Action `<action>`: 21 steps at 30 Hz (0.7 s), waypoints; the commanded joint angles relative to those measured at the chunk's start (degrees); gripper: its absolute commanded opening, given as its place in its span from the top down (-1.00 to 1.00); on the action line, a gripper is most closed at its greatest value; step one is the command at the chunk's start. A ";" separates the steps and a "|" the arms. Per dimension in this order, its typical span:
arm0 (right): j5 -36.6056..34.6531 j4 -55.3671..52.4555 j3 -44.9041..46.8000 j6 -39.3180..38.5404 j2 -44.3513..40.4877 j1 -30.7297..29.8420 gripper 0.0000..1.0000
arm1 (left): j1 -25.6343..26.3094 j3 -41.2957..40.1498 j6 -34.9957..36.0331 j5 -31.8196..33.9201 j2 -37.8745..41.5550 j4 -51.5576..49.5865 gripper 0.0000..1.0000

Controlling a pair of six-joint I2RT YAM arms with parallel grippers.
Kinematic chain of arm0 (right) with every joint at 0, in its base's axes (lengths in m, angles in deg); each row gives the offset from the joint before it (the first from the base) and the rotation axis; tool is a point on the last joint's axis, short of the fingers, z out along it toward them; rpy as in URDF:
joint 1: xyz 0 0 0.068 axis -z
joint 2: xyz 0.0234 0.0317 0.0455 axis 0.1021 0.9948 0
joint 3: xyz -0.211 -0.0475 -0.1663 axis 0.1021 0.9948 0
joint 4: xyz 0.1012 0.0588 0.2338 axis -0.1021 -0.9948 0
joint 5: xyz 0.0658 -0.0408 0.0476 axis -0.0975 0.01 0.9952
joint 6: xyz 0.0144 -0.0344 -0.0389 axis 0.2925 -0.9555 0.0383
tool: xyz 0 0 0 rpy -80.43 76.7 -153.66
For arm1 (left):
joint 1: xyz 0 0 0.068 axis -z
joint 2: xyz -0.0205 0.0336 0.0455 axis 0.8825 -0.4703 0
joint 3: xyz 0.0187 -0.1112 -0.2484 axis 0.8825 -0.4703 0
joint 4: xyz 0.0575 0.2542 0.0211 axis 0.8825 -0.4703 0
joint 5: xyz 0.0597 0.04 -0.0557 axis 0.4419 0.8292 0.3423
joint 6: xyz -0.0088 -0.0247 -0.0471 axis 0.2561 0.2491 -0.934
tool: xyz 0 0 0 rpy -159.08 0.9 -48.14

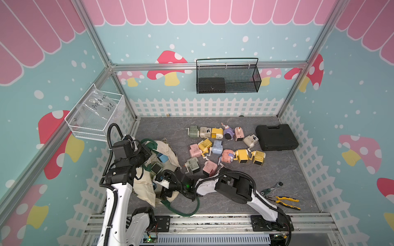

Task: Take out the pencil sharpeners from the tote bags
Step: Pick up the pencil sharpener from the canvas bag.

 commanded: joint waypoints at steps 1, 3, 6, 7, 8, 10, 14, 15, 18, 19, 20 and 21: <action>2.13 1.80 -2.09 0.72 -0.29 -0.64 -0.99 | -0.31 -0.86 -2.37 -1.02 0.04 1.77 1.00; 1.96 1.70 -4.18 2.73 1.09 -0.82 -0.99 | -0.31 -1.09 -2.33 -1.02 0.04 1.82 1.00; -0.96 0.99 -6.36 4.73 2.77 -0.98 -0.99 | -0.25 -1.32 -1.74 -0.76 0.29 1.80 1.00; -2.26 0.56 -6.87 5.19 3.24 -1.00 -0.99 | -0.23 -1.47 -1.70 -0.74 0.30 1.81 1.00; -3.75 -0.70 -7.83 5.83 3.90 -1.07 -0.99 | -0.29 -1.73 -1.69 -0.82 0.21 1.77 1.00; -5.40 -2.54 -9.23 6.08 4.72 -1.08 -0.98 | -0.31 -2.02 -1.61 -1.24 -0.04 1.81 1.00; -9.61 -5.51 -11.09 6.87 5.70 -1.09 -0.89 | -0.30 -2.20 -1.34 -1.11 0.03 1.82 1.00; -11.63 -6.74 -11.55 7.52 5.86 -1.03 -0.86 | -0.24 -2.13 -1.26 -1.00 0.10 1.82 1.00; -15.85 -7.63 -11.23 8.66 5.77 -0.74 -0.77 | -0.29 -2.13 -0.99 -1.13 0.41 1.77 1.00; -17.03 -7.66 -10.93 9.31 5.62 -0.69 -0.75 | -0.29 -2.13 -0.84 -1.17 0.47 1.77 1.00; -18.17 -7.57 -10.45 10.08 5.34 -0.48 -0.72 | -0.26 -2.13 -0.62 -1.15 0.49 1.67 1.00; -19.05 -7.32 -9.90 10.62 4.86 -0.29 -0.68 | -0.31 -2.13 -0.32 -1.19 0.56 1.45 1.00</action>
